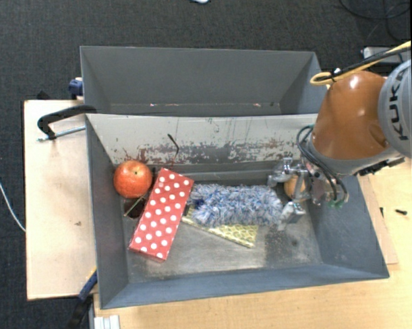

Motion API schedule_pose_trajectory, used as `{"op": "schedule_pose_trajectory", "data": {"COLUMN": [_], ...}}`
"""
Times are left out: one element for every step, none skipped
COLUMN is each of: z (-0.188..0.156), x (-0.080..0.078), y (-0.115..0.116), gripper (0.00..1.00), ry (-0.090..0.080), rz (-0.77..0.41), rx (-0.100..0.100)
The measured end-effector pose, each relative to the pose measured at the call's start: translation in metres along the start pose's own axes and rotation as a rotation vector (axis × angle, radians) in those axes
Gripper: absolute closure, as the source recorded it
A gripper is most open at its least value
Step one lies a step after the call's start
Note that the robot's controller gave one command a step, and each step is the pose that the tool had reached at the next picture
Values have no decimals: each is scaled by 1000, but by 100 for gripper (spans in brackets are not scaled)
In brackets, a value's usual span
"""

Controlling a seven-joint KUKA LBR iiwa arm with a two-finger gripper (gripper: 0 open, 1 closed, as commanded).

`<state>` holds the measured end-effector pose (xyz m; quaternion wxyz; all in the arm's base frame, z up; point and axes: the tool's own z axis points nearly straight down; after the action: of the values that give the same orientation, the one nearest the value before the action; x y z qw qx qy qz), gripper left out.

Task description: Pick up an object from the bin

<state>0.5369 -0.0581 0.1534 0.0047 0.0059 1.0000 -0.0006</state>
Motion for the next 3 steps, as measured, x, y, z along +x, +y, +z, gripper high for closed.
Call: {"op": "schedule_pose_trajectory", "data": {"z": [63,78,78], "x": [-13,-9,-9], "y": [18,54,54], "gripper": [0,100,100], "ry": [2,-2,-2], "rz": [-59,-155,-155], "rx": [-3,1,1]}}
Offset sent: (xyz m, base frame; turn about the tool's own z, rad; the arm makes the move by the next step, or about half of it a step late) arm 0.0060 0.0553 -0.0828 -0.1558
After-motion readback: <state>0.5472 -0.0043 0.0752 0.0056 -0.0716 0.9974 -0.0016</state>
